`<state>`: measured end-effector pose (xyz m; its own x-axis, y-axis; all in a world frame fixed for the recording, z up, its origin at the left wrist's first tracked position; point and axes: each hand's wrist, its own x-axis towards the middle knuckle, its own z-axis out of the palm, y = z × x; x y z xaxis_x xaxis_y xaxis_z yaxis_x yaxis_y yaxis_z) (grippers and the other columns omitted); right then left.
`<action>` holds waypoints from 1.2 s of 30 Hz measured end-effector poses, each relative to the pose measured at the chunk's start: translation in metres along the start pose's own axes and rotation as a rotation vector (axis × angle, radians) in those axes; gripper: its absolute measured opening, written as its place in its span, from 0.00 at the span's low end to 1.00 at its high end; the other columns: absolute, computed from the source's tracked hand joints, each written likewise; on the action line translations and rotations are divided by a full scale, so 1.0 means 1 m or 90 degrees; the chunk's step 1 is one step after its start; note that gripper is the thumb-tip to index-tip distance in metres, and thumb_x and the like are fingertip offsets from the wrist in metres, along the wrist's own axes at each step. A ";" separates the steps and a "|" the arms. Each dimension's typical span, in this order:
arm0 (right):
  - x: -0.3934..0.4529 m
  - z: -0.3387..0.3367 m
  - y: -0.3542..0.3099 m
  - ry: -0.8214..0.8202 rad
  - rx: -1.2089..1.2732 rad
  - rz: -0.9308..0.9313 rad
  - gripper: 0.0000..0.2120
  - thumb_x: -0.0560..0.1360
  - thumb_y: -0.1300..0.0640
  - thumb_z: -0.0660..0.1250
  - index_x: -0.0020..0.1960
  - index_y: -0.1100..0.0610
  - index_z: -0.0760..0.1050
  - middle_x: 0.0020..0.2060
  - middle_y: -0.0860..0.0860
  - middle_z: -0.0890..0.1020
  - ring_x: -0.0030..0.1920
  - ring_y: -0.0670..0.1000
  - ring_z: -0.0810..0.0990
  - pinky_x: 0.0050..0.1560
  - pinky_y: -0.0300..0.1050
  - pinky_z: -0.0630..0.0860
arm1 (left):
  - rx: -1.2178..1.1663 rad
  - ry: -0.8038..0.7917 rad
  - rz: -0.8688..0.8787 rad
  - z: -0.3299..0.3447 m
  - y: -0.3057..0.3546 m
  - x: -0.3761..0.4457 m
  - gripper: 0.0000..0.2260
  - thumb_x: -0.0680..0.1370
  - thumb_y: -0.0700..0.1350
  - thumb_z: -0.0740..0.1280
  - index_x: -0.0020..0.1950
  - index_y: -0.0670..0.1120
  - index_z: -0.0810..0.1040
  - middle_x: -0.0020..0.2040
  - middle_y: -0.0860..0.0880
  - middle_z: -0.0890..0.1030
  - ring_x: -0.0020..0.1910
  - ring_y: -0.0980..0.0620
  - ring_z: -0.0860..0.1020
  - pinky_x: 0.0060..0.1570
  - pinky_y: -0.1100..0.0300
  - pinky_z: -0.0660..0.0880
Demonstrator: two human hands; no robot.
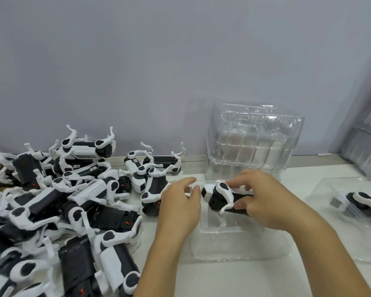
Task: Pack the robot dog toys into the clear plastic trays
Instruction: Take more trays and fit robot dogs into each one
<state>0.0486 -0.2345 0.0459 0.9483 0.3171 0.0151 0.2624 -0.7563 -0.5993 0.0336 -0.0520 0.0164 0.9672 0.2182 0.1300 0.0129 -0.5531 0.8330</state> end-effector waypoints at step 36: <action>0.007 0.026 -0.005 0.074 -0.050 0.013 0.18 0.69 0.64 0.72 0.54 0.47 0.83 0.53 0.46 0.77 0.56 0.48 0.73 0.56 0.46 0.74 | -0.056 0.022 -0.096 0.010 0.002 0.002 0.15 0.75 0.39 0.68 0.59 0.52 0.71 0.59 0.53 0.76 0.56 0.50 0.75 0.50 0.59 0.69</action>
<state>0.0489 -0.2136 0.0283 0.9665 0.2371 0.0987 0.2524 -0.8052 -0.5366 0.0385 -0.0606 0.0131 0.9467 0.3216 0.0178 0.1329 -0.4404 0.8879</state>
